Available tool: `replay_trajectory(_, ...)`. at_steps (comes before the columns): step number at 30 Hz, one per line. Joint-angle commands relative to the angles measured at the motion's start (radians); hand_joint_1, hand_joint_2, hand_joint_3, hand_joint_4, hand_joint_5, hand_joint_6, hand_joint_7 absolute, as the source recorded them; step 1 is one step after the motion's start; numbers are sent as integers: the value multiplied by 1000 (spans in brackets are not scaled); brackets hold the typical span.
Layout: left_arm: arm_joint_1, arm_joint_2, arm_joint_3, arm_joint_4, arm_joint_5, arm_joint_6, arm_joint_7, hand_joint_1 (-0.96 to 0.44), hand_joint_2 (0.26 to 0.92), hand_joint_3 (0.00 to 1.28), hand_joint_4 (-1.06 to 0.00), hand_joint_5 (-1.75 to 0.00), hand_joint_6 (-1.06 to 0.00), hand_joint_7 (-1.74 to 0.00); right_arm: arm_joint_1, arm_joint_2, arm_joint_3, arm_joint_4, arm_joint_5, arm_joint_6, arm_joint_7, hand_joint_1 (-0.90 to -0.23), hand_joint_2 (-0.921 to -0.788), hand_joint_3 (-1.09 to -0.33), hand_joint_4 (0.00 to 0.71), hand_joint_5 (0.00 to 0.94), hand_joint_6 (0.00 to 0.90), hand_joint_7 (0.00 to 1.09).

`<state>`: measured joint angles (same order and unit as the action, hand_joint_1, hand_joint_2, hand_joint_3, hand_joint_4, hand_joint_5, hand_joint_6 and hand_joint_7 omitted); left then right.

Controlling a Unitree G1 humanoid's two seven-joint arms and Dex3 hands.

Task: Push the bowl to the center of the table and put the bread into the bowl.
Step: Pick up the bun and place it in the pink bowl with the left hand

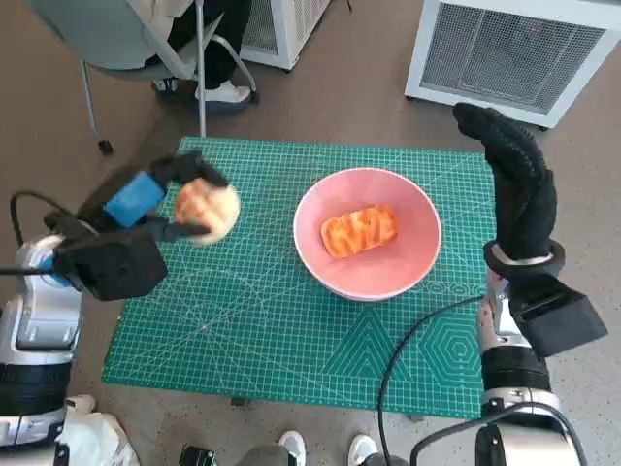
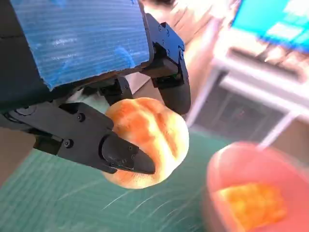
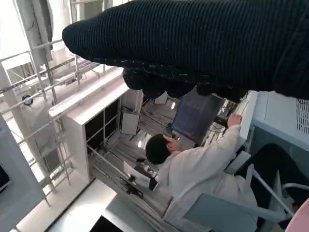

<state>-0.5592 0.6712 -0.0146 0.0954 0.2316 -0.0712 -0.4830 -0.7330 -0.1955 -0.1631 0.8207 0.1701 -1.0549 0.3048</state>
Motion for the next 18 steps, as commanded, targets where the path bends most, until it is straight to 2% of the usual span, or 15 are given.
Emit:
replay_trajectory(1, -72, -54, -19, -25, -5, -11, 31, 2, 918, 38, -753, -1089, -632, -1174, 20, 0, -1, -2, -11, 15, -10, -581, -921, -813, 360, 0, 243, 252)
replay_trajectory(10, -202, -172, -116, -12, 32, 0, 47, 3, 915, 27, -770, -1062, -653, -1161, 22, 6, -1, -2, -18, 12, -17, -584, -921, -811, 360, 1, 244, 251)
replay_trajectory(18, -326, -294, -228, 239, 70, -111, 58, 1, 919, 39, -747, -1072, -631, -1194, 24, 7, 0, -4, -20, 7, -21, -582, -921, -811, 361, 1, 239, 249)
